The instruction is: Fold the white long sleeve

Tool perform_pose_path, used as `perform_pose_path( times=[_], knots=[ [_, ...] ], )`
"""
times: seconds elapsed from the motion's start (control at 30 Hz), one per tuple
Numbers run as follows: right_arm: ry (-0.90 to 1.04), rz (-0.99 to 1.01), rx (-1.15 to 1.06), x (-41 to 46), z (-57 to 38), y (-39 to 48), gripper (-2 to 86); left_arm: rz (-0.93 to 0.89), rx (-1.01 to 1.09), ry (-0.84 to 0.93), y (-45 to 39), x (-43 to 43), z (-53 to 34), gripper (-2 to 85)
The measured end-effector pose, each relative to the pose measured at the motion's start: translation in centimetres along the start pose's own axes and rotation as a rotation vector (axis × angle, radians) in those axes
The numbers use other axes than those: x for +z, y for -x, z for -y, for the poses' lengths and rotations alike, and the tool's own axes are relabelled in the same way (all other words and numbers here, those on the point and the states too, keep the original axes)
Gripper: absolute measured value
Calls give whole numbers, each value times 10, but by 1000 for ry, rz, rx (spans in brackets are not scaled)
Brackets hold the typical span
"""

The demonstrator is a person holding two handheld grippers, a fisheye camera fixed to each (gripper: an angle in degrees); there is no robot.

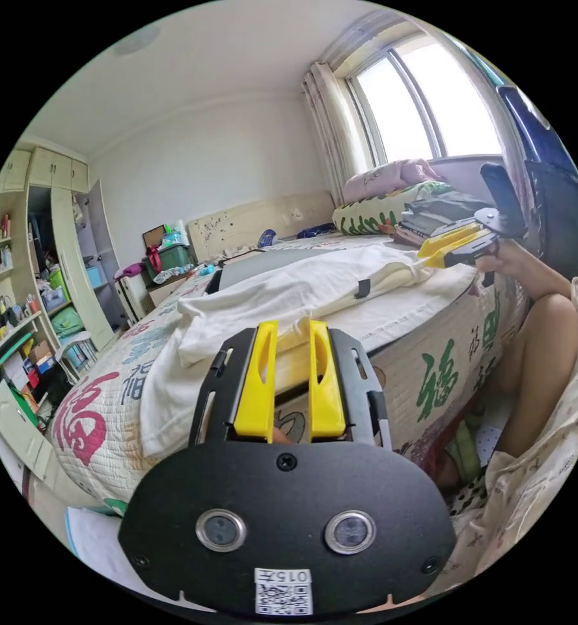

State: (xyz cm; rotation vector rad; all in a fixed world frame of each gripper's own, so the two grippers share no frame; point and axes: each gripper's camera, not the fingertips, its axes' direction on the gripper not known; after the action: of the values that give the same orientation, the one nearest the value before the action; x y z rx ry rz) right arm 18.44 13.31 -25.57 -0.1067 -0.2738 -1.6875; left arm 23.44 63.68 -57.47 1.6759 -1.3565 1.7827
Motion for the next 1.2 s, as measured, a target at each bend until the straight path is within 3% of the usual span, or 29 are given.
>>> perform_pose_path(
  times=[0.2,0.5,0.8,0.93,1.07,1.2],
  knots=[
    [73,34,-32,30,-21,-1,79,71,18,-50,15,-42,34,24],
    [94,57,-130,35,-46,1,-1,80,38,-141,69,-119,46,9],
    [123,114,-96,46,-60,-19,24,13,89,-70,127,-124,25,12],
    [-1,131,17,26,-60,-45,63,-96,-35,-162,203,-146,5,31],
    [-67,37,101,24,-49,-60,57,22,-344,-232,316,-152,-28,62],
    [-79,63,126,39,-11,-68,57,16,-479,-172,396,-115,-57,106]
  ],
)
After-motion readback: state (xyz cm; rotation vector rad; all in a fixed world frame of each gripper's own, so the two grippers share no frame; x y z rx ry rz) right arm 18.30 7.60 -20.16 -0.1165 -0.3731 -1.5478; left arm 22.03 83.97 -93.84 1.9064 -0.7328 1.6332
